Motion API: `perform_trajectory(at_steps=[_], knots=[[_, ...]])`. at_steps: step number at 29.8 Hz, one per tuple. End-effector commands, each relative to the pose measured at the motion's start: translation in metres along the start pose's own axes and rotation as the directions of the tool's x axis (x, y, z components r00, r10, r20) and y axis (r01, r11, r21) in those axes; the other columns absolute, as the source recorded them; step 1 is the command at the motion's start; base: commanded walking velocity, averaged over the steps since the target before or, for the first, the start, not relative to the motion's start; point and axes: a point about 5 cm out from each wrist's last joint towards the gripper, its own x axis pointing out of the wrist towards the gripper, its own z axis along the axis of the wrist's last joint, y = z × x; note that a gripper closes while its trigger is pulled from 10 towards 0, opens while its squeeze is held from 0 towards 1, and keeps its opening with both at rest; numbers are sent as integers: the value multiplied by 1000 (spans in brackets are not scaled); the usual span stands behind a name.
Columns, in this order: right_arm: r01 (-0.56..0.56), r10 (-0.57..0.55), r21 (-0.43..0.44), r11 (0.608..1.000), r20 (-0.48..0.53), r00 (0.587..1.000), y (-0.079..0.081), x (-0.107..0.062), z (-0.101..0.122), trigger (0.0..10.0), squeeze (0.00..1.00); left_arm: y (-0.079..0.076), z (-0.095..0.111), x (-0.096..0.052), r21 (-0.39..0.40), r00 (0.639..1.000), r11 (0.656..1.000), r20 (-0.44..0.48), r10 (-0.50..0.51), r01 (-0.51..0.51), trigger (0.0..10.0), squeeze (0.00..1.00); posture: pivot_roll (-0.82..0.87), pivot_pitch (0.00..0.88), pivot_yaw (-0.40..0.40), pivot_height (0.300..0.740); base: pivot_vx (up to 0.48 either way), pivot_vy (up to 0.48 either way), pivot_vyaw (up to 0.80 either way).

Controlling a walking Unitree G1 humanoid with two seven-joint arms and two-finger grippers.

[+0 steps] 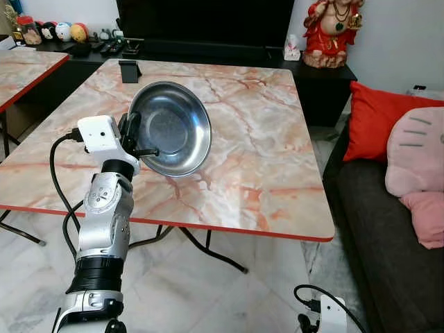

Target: Setting the table

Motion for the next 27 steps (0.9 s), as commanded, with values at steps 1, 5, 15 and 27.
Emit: perform_trajectory(at_steps=[1,5,15,27], knots=[[3,-3,3,1000,-4,1000,-1,0,0,10000,0,-5,13,3,5,998,1000,61,-17,16,10000,0,45,0,-45,740,255,0,0],[3,-3,4,1000,-4,1000,-1,0,0,10000,0,-6,12,3,6,998,1000,61,-21,21,10000,0,45,0,-45,740,264,0,0],[0,0,5,1000,-1,1000,1,0,0,10000,0,-9,12,3,9,998,999,59,-36,36,10000,0,44,0,-44,740,281,0,0],[-5,5,3,1000,6,1000,4,1,2,10000,0,-15,13,3,-11,995,997,67,-72,73,10000,0,43,0,-45,740,115,0,0]])
